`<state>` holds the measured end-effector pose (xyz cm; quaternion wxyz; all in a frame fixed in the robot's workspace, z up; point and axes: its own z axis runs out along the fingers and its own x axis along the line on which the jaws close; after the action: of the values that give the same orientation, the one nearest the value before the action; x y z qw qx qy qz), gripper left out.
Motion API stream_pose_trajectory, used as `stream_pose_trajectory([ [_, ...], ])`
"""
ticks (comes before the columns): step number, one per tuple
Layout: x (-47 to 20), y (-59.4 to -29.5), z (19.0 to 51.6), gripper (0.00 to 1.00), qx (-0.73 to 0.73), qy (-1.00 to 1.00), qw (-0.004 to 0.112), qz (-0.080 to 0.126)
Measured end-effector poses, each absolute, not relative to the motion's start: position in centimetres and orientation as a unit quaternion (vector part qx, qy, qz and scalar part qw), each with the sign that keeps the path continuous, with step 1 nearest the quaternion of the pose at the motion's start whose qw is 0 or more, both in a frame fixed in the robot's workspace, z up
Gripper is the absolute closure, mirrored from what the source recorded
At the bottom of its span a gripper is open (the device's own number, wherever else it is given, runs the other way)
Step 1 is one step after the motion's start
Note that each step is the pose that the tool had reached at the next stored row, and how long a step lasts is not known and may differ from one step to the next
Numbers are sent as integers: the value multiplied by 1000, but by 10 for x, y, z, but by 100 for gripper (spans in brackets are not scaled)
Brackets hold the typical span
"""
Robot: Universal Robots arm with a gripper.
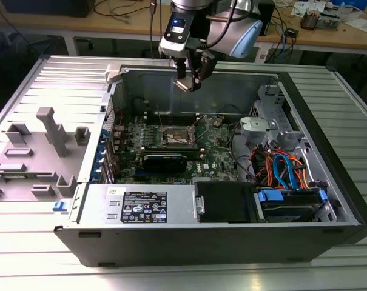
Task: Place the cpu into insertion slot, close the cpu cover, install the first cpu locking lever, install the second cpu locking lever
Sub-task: 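Place the cpu into insertion slot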
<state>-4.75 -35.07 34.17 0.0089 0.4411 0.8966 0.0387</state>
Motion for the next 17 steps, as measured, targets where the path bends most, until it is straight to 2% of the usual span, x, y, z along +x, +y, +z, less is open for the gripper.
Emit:
stream_pose_trajectory([
  [17, -52, -351, 337, 45, 487, 873, 11, 38],
])
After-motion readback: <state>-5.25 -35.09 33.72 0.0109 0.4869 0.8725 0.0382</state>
